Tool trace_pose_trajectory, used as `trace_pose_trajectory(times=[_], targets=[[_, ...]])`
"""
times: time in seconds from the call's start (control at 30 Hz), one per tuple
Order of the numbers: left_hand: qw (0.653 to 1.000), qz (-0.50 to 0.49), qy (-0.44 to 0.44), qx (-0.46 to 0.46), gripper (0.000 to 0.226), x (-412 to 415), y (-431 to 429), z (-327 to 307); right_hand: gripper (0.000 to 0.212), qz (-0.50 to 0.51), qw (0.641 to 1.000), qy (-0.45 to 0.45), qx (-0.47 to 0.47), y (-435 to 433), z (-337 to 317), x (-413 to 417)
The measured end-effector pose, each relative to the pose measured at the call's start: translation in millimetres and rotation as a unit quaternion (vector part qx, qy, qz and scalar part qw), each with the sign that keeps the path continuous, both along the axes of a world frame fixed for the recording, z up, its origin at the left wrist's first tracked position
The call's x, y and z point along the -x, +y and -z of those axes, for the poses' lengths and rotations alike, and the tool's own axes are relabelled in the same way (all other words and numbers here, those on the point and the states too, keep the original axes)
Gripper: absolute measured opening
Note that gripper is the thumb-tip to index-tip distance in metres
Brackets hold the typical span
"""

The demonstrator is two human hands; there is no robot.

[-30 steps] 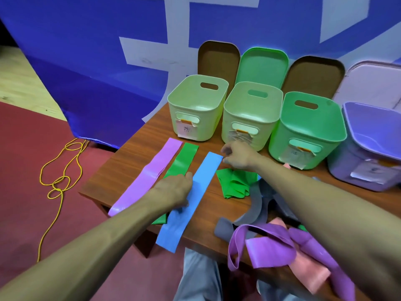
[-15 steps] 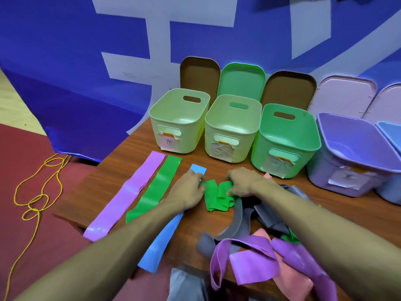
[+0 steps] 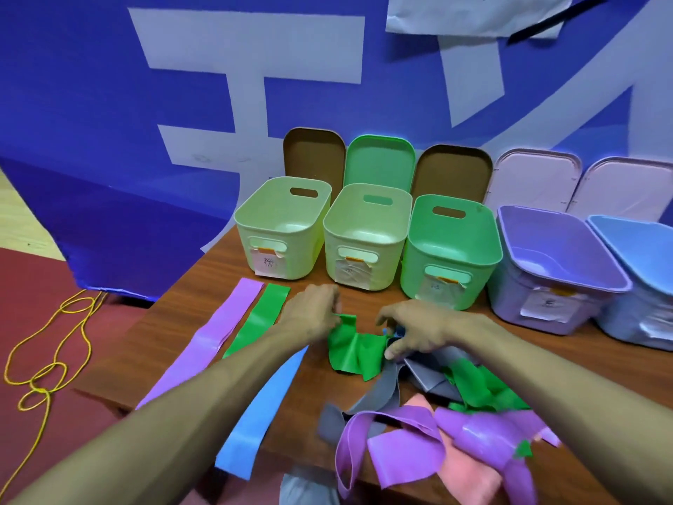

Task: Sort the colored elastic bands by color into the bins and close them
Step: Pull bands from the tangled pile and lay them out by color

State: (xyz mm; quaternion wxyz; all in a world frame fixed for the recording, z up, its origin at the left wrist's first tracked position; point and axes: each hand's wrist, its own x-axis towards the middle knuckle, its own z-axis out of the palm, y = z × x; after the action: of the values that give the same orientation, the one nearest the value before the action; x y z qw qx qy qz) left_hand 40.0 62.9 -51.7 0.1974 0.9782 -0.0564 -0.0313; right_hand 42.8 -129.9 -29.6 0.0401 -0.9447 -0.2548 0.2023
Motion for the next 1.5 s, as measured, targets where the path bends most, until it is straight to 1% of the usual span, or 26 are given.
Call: trace_pose_trajectory(times=[0.1, 0.13, 0.23, 0.27, 0.3, 0.37, 0.4, 0.43, 0.53, 0.6, 0.67, 0.77, 0.87, 0.97, 1.03, 1.1, 1.17, 1.2, 1.27, 1.33, 1.4, 1.43, 1.5], targets=[[0.998, 0.047, -0.016, 0.045, 0.025, 4.9, -2.2, -35.9, 0.065, 0.011, 0.999, -0.016, -0.036, -1.7, -19.8, 7.7], [0.996, 0.065, -0.029, 0.044, 0.023, 9.6, -2.5, -47.1, 0.065, 0.014, 0.998, -0.027, -0.060, -1.7, -27.3, 11.1], [0.989, 0.111, -0.087, -0.049, 0.019, 25.8, -5.6, -72.1, 0.057, 0.032, 0.984, -0.061, -0.165, -3.3, -46.8, 20.8], [0.986, 0.118, -0.100, -0.057, 0.020, 30.3, -7.6, -78.4, 0.051, 0.041, 0.976, -0.069, -0.202, -3.9, -51.3, 23.1], [0.986, 0.122, -0.107, -0.043, 0.023, 34.2, -9.6, -83.6, 0.042, 0.048, 0.968, -0.075, -0.234, -4.4, -54.2, 24.9], [0.987, 0.115, -0.107, 0.040, 0.029, 40.5, -13.8, -94.3, 0.026, 0.051, 0.956, -0.086, -0.277, -4.3, -60.6, 30.5], [0.985, 0.111, -0.112, 0.077, 0.032, 43.2, -15.7, -99.8, 0.021, 0.049, 0.950, -0.092, -0.293, -3.8, -63.9, 33.5], [0.982, 0.114, -0.117, 0.092, 0.035, 45.7, -16.6, -104.6, 0.019, 0.048, 0.945, -0.103, -0.308, -3.4, -67.5, 35.8], [0.978, 0.150, -0.117, 0.089, 0.040, 55.5, -18.0, -117.1, 0.021, 0.067, 0.918, -0.152, -0.361, -3.0, -81.0, 40.6], [0.974, 0.169, -0.113, 0.103, 0.043, 60.3, -17.1, -124.3, 0.020, 0.063, 0.902, -0.149, -0.400, -2.7, -92.4, 43.8], [0.970, 0.167, -0.124, 0.127, 0.045, 64.7, -16.1, -132.8, 0.014, 0.040, 0.901, -0.132, -0.411, -2.9, -101.6, 47.1], [0.963, 0.163, -0.139, 0.164, 0.048, 67.3, -10.8, -143.6, 0.005, 0.026, 0.903, -0.138, -0.406, -2.2, -112.7, 52.3], [0.947, 0.161, -0.151, 0.235, 0.048, 68.7, -3.9, -150.5, 0.004, 0.044, 0.886, -0.140, -0.439, -0.6, -125.8, 55.9], [0.917, 0.122, -0.149, 0.349, 0.045, 67.2, -0.5, -152.1, 0.009, 0.076, 0.847, -0.139, -0.508, 2.8, -142.4, 60.2], [0.895, 0.100, -0.114, 0.419, 0.043, 67.0, -2.5, -148.7, 0.010, 0.096, 0.814, -0.143, -0.555, 5.6, -154.4, 62.3], [0.883, 0.106, -0.067, 0.453, 0.040, 66.8, -7.5, -142.0, 0.009, 0.108, 0.795, -0.130, -0.582, 8.0, -166.2, 64.5], [0.873, 0.127, -0.044, 0.468, 0.034, 65.2, -16.4, -133.6, 0.009, 0.112, 0.777, -0.112, -0.609, 10.4, -176.6, 66.8], [0.873, 0.133, -0.039, 0.468, 0.031, 64.0, -21.2, -129.1, 0.009, 0.118, 0.760, -0.097, -0.632, 11.7, -181.0, 67.8], [0.873, 0.137, -0.021, 0.467, 0.025, 61.4, -27.2, -119.5, 0.008, 0.138, 0.716, -0.068, -0.680, 13.6, -189.0, 68.5], [0.872, 0.150, 0.012, 0.467, 0.025, 58.7, -28.4, -109.4, 0.008, 0.155, 0.674, -0.047, -0.720, 14.8, -195.5, 67.7], [0.871, 0.156, 0.056, 0.462, 0.026, 58.2, -26.4, -100.6, 0.009, 0.171, 0.641, -0.042, -0.747, 14.4, -197.8, 63.6], [0.870, 0.153, 0.078, 0.461, 0.026, 59.1, -24.8, -97.6, 0.009, 0.180, 0.633, -0.052, -0.751, 13.0, -197.2, 60.6], [0.875, 0.144, 0.108, 0.449, 0.024, 59.8, -18.2, -92.6, 0.009, 0.199, 0.633, -0.090, -0.743, 8.8, -191.0, 53.8]])
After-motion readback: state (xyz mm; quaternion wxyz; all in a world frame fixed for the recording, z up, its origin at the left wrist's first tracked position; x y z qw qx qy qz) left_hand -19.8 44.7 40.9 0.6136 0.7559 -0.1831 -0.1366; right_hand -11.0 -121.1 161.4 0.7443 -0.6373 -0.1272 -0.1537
